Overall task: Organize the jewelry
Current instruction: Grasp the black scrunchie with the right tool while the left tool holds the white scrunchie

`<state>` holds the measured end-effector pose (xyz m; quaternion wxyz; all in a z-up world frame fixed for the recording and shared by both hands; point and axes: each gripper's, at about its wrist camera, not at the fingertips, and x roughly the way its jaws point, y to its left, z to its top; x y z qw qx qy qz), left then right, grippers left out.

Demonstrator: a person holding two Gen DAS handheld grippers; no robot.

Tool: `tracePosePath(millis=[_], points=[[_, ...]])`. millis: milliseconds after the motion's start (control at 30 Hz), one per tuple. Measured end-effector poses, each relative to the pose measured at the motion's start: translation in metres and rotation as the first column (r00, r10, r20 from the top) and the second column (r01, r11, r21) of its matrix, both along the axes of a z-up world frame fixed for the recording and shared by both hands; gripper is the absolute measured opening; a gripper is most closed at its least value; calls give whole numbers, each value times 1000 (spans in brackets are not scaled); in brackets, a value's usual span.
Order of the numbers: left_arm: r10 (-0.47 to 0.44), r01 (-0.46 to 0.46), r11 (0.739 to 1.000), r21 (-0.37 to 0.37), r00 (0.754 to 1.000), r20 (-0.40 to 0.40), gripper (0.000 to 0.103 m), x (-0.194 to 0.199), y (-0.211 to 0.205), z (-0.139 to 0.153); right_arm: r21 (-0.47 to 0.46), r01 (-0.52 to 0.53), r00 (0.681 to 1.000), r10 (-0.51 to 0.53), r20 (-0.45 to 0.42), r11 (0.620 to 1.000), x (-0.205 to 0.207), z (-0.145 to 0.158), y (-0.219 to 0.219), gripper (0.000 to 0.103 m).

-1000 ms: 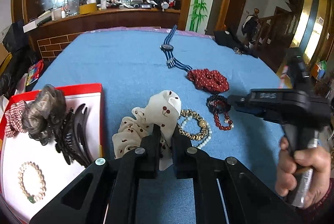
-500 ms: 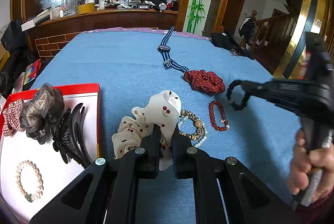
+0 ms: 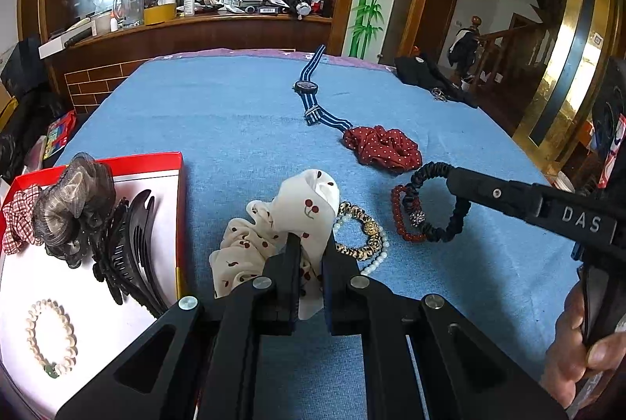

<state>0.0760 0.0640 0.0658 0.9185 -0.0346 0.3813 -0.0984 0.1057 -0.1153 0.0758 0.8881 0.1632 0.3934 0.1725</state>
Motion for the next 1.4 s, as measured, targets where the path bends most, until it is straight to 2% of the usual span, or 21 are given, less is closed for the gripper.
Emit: tracePosePath(millis=[1000,1400], points=[[24,-25,1000,18,999,43,8,-7,4,10,-34,-14,999,16,40,999,-8,3,12,9],[59,-55,998,-43,994,87,9,-42,28,37,-23,-46,992,48,118,999,-37,20,33,9]])
